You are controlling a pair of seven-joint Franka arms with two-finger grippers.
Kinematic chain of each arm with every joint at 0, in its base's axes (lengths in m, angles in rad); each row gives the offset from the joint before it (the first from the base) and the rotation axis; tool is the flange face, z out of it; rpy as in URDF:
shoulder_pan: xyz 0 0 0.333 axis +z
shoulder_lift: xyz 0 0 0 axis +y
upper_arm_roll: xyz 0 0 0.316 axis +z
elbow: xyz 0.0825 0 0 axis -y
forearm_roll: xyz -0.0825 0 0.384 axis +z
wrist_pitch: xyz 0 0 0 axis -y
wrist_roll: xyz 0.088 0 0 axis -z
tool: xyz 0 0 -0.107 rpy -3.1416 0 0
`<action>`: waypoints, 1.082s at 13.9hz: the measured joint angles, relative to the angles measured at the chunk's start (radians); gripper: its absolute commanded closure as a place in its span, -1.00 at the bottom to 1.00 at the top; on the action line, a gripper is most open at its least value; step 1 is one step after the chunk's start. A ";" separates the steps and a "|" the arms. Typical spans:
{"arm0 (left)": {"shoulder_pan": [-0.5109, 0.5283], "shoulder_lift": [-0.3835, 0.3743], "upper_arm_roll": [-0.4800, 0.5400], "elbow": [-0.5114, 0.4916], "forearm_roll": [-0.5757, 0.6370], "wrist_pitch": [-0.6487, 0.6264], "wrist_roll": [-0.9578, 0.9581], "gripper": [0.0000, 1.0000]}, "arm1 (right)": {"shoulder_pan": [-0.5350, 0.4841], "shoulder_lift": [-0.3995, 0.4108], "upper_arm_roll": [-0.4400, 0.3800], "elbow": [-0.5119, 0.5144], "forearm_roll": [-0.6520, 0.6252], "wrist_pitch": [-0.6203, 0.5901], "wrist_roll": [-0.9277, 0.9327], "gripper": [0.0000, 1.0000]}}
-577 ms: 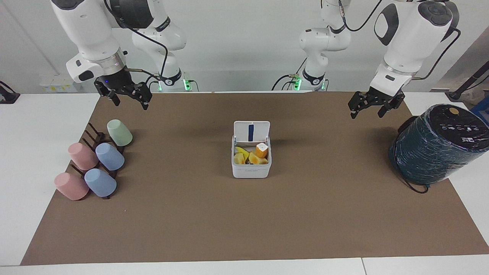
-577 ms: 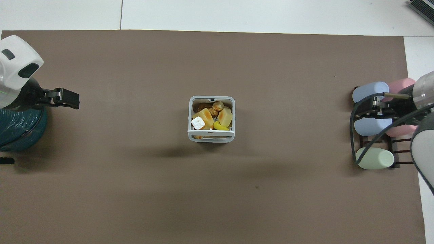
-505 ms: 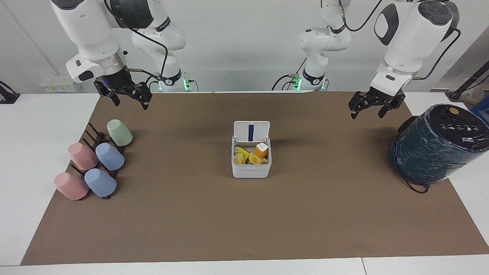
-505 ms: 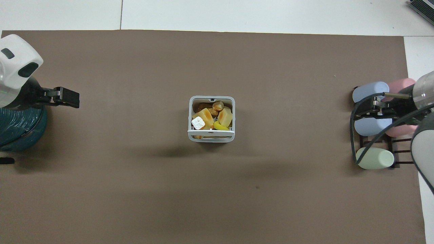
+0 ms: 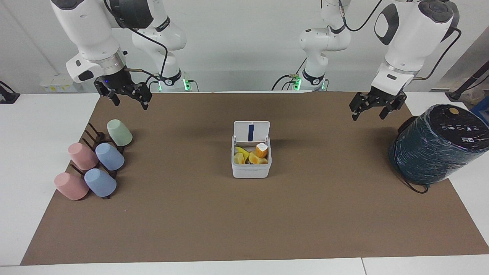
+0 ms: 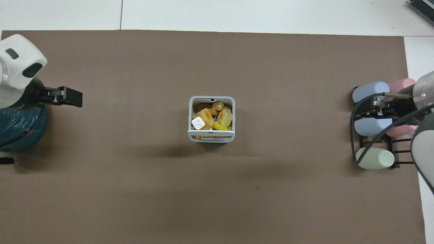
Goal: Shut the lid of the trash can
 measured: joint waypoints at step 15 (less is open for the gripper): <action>-0.358 -0.120 -0.018 -0.234 -0.073 0.053 -0.363 0.96 | 0.000 0.000 0.000 0.000 0.000 0.000 0.000 -1.00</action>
